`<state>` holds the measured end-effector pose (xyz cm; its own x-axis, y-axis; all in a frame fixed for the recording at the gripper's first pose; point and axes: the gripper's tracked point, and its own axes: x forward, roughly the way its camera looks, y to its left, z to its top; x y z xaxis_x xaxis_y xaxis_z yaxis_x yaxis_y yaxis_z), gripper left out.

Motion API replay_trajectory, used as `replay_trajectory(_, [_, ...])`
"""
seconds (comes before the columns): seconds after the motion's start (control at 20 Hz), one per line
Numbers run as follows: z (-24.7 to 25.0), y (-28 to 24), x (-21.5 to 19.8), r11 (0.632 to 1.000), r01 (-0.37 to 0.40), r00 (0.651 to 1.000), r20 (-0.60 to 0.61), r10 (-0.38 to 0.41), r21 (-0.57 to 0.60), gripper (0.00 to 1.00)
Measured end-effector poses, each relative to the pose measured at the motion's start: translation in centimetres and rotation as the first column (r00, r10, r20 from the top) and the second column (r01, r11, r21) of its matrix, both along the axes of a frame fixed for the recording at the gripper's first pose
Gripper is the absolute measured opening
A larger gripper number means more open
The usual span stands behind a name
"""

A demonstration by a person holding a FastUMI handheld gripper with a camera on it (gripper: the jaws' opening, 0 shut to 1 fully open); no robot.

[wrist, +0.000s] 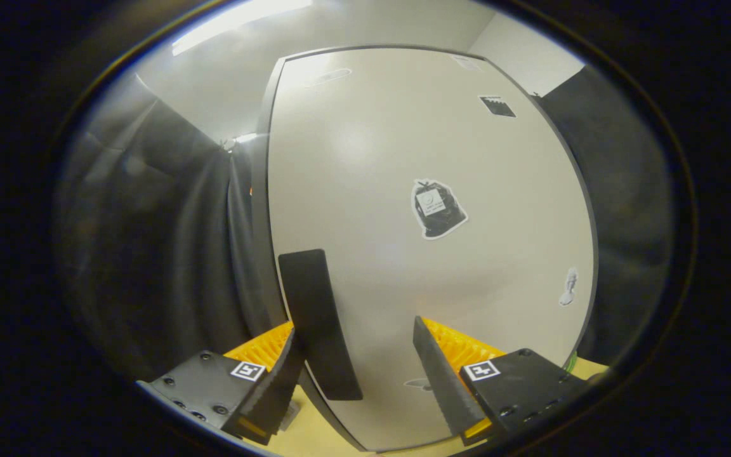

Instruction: Open the shoe cabinet door, grab the shoes and put them into the shoe cabinet, then close the shoe cabinet door.

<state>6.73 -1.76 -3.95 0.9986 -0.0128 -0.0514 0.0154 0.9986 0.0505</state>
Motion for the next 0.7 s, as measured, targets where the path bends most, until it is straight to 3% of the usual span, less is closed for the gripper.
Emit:
replay_trajectory(0.4, [-0.3,0.3,-0.3,1.0,-0.015,0.999,-0.03,0.015,0.024,0.97])
replay_trajectory(0.7, [1.5,0.8,-2.1,0.998,-0.066,0.998,0.019,0.065,0.025,0.97])
